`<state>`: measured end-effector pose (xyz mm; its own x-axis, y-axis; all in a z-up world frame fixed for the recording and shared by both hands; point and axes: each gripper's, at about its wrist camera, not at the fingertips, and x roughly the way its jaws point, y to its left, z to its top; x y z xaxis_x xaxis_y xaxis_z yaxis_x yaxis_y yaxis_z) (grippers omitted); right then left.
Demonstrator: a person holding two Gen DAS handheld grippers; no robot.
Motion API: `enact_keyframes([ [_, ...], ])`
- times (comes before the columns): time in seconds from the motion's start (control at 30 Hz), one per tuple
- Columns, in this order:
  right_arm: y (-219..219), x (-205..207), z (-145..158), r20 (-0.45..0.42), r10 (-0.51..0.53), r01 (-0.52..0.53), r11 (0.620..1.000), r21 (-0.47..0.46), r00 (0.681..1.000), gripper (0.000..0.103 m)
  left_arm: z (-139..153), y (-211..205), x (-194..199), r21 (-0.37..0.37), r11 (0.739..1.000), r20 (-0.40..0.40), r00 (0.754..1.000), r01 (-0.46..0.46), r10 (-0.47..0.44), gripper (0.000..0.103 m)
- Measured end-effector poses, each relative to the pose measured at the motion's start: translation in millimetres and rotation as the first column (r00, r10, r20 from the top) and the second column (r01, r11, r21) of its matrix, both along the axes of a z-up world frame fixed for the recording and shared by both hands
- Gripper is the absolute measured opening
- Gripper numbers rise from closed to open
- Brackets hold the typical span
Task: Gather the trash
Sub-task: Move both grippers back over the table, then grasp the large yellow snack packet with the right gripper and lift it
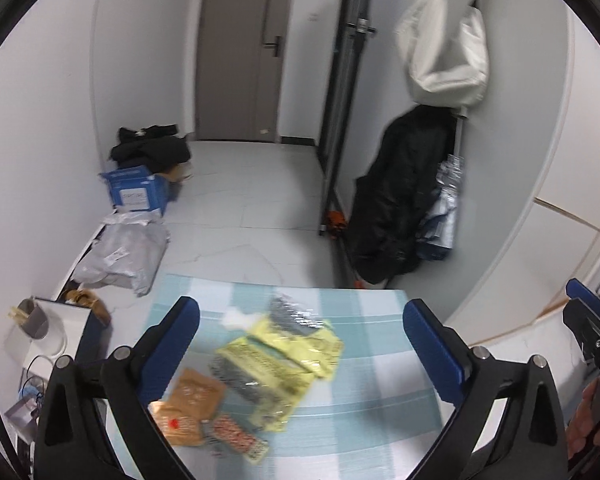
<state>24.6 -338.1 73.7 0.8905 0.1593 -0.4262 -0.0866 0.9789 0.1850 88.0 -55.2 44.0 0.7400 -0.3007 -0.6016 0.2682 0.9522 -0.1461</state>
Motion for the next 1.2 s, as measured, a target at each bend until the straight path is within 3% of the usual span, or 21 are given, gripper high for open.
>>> enact_keyframes([
  [0.2, 43, 24, -2, 0.005, 0.06, -0.06, 0.997, 0.047, 0.998, 0.098, -10, 27, 10, -0.01, 0.999, 0.006, 0.999, -0.045, 0.045, 0.102],
  [0.4, 85, 51, -15, -0.027, 0.129, -0.129, 0.992, 0.005, 0.991, 0.098, -29, 61, 25, -0.049, 0.996, -0.046, 0.997, -0.068, 0.066, 0.102],
  [0.77, 134, 114, -57, -0.137, 0.228, -0.239, 0.969, -0.07, 0.964, 0.098, -58, 95, 57, -0.022, 0.994, -0.111, 0.989, -0.103, 0.099, 0.102],
  [0.87, 139, 137, -69, -0.172, 0.244, -0.262, 0.961, -0.09, 0.954, 0.098, -67, 106, 67, -0.035, 0.992, -0.162, 0.981, -0.118, 0.111, 0.102],
  [1.0, 143, 172, -89, -0.245, 0.271, -0.307, 0.943, -0.124, 0.931, 0.098, -77, 121, 86, -0.107, 0.982, -0.261, 0.957, -0.157, 0.125, 0.102],
  [1.2, 142, 212, -136, -0.368, 0.336, -0.392, 0.916, -0.087, 0.867, 0.098, -78, 120, 102, -0.113, 0.979, -0.274, 0.952, -0.171, 0.135, 0.101],
])
